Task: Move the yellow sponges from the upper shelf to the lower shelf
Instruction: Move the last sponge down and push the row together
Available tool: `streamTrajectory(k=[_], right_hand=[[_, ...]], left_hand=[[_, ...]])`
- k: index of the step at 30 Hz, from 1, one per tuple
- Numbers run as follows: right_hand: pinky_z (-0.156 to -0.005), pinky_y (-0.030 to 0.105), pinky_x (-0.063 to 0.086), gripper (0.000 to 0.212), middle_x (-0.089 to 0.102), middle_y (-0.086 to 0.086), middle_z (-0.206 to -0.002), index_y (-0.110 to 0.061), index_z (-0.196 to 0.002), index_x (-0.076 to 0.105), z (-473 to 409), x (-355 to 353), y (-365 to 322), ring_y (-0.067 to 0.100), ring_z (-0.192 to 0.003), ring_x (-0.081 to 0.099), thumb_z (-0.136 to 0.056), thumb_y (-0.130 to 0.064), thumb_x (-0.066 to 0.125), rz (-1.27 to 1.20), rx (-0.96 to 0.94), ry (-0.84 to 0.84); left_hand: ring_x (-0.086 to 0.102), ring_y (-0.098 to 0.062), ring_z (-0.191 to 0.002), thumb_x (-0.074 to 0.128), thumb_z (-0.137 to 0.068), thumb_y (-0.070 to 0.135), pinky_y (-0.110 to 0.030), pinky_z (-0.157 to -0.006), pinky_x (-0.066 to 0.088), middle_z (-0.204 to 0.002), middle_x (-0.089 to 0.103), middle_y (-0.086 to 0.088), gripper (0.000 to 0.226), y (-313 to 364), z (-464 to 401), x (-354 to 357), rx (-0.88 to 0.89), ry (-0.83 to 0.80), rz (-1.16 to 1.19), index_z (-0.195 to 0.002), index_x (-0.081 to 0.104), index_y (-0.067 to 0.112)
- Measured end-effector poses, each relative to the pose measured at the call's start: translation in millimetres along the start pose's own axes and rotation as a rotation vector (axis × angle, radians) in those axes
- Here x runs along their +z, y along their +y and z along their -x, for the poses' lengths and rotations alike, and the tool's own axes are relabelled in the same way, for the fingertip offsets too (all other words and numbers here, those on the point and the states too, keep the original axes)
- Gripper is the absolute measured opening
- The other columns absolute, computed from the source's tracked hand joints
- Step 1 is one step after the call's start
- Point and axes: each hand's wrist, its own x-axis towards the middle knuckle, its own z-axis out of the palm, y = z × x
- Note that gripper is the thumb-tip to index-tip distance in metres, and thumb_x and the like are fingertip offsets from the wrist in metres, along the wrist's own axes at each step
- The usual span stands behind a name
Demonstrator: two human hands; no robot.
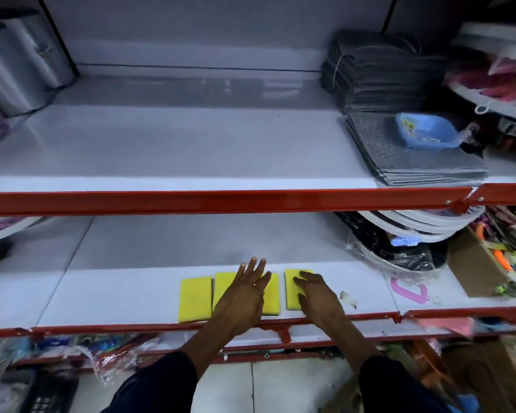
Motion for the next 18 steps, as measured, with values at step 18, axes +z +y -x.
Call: streamTrajectory(k=[18], right_hand=[[-0.110, 0.034, 0.042, 0.056, 0.041, 0.005, -0.149, -0.014, -0.137, 0.053, 4, 8, -5, 0.022, -0.138, 0.034, -0.083, -0.013, 0.069, -0.078, -0.081, -0.116]], left_hand=[[0.009, -0.030, -0.156, 0.051, -0.097, 0.033, -0.041, -0.127, 0.008, -0.167, 0.012, -0.015, 0.066, -9, -2, 8, -0.136, -0.360, -0.047, -0.155, 0.026, 0.013]])
